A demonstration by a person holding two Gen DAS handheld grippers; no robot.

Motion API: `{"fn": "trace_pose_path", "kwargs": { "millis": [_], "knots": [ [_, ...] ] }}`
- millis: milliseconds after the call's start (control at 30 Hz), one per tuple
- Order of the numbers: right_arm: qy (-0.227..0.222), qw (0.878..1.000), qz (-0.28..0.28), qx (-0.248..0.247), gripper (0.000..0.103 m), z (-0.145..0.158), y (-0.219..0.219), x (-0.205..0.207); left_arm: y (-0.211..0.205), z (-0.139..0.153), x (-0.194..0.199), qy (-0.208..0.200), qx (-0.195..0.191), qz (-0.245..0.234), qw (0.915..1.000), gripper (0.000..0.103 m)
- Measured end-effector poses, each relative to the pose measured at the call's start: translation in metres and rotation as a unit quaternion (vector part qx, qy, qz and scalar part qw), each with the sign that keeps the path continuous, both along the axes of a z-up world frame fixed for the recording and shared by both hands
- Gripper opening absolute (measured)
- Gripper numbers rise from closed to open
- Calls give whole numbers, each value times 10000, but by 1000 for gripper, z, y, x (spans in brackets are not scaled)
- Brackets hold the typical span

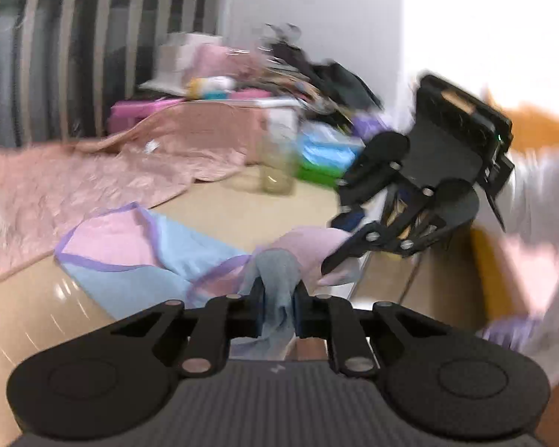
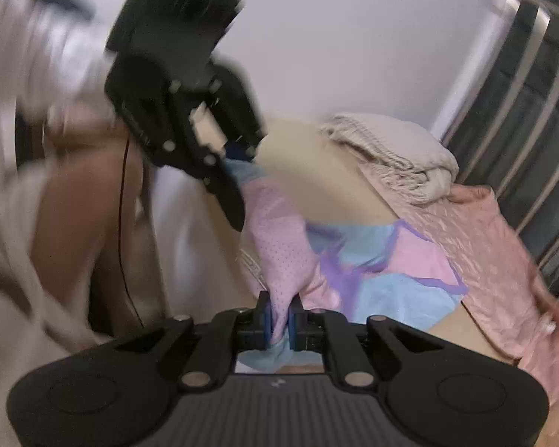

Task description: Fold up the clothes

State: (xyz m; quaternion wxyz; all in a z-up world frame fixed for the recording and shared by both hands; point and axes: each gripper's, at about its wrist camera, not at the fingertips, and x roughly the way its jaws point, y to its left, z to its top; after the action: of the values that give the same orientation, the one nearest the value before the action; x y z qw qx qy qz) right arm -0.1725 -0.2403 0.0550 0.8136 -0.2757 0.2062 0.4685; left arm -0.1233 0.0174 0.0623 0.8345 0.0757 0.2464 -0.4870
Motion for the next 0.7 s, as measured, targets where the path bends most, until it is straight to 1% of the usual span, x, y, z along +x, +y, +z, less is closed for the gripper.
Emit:
{"fn": "trace_pose_path", "kwargs": {
  "millis": [67, 100, 133, 167, 200, 233, 267, 300, 333, 367, 433, 467, 500, 533, 567, 600, 633, 667, 700],
  "knots": [
    [458, 9983, -123, 347, 8, 20, -11, 39, 4, 3, 40, 568, -285, 150, 9979, 14],
    [713, 9964, -149, 431, 8, 25, -13, 59, 4, 2, 60, 848, -360, 266, 9954, 14],
    [931, 9944, -232, 440, 8, 25, -11, 81, 2, -1, 82, 1071, -450, 597, 9914, 14],
    [1124, 9921, -352, 431, 9, 22, -8, 102, 0, -4, 99, 1235, -447, 989, 9864, 15],
    [1317, 9893, -473, 421, 9, 20, -5, 124, -3, -8, 116, 1394, -438, 1381, 9796, 15],
    [1310, 9879, -732, 381, 10, 14, -3, 139, -4, -14, 130, 1526, -505, 1960, 9674, 15],
    [1203, 9865, -1059, 327, 15, 6, -1, 150, -3, -18, 138, 1678, -654, 2293, 9565, 16],
    [1094, 9839, -1385, 272, 28, -2, 1, 162, -3, -21, 140, 1831, -749, 2418, 9499, 30],
    [976, 9795, -1752, 198, 32, -9, 2, 169, -3, -24, 142, 1983, -841, 2532, 9431, 45],
    [905, 9748, -2031, 189, 33, -12, -1, 172, -4, -25, 138, 2020, -874, 2564, 9412, 48],
    [995, 9689, -2196, 558, 34, -12, -18, 163, -7, -27, 123, 2043, -788, 2702, 9376, 51],
    [1115, 9640, -2254, 865, 40, -10, -29, 158, -6, -28, 119, 2105, -772, 2764, 9345, 52],
    [1262, 9570, -2310, 1217, 50, -8, -41, 152, -5, -31, 118, 2231, -838, 2807, 9297, 56],
    [1429, 9490, -2336, 1561, 53, -8, -53, 146, -1, -34, 120, 2398, -911, 2863, 9232, 58],
    [1659, 9382, -2377, 1889, 54, -10, -62, 140, 2, -41, 123, 2559, -918, 2969, 9154, 58],
    [1873, 9291, -2413, 2086, 54, -13, -65, 140, 2, -45, 126, 2654, -966, 3029, 9102, 58],
    [2034, 9229, -2418, 2200, 54, -17, -63, 140, 2, -49, 130, 2745, -1017, 3086, 9050, 58],
    [2102, 9197, -2426, 2260, 54, -22, -60, 137, 3, -51, 135, 2798, -1094, 3123, 9012, 57],
    [2105, 9182, -2478, 2262, 54, -27, -56, 136, 3, -53, 140, 2850, -1172, 3159, 8974, 53]
  ]
}}
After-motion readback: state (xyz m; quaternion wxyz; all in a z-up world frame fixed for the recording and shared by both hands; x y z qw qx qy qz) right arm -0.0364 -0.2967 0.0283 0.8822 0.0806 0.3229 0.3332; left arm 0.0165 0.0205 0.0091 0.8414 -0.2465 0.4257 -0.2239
